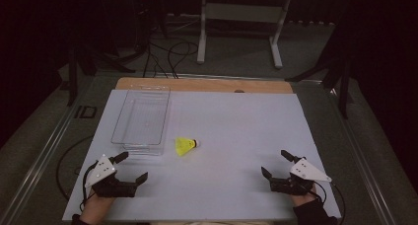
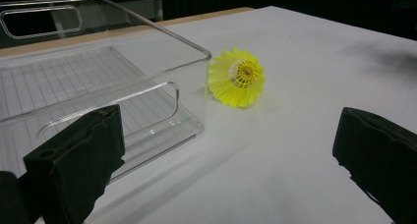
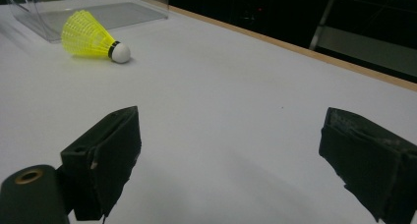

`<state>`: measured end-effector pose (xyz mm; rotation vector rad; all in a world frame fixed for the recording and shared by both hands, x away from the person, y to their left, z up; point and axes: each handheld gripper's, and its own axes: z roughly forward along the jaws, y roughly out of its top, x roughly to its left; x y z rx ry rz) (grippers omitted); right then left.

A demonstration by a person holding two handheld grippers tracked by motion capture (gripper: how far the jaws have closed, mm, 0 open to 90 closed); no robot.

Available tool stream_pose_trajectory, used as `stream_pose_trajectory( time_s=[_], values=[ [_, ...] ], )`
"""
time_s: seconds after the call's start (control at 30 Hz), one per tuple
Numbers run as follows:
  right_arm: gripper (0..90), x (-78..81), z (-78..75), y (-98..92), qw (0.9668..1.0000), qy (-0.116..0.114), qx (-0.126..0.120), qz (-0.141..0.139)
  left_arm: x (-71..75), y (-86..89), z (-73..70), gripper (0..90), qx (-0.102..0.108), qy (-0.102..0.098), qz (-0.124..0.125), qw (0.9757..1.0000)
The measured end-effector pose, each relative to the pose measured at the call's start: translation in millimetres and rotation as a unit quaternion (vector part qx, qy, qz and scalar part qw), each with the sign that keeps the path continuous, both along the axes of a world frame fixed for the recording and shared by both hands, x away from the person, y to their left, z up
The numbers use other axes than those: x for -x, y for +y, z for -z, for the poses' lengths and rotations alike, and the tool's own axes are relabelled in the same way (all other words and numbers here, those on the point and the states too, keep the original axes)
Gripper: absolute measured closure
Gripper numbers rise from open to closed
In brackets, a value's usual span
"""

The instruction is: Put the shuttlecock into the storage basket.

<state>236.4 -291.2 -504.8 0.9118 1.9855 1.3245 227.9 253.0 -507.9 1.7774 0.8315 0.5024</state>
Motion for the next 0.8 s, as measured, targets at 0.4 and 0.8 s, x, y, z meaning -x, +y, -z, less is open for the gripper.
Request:
stream_pose_trajectory(
  time_s=[0.4,0.8],
  values=[
    [8.8,-1.9,0.2,-1.4,0.9999,0.003,-0.012,0.003,-3.6,-1.1,-13.4,0.0,0.012,0.012,0.010,0.9998],
    [8.8,-2.8,-0.2,-1.2,0.9999,0.003,-0.013,0.000,-15.0,0.8,-49.4,0.0,0.004,0.012,0.023,0.9996]
  ],
)
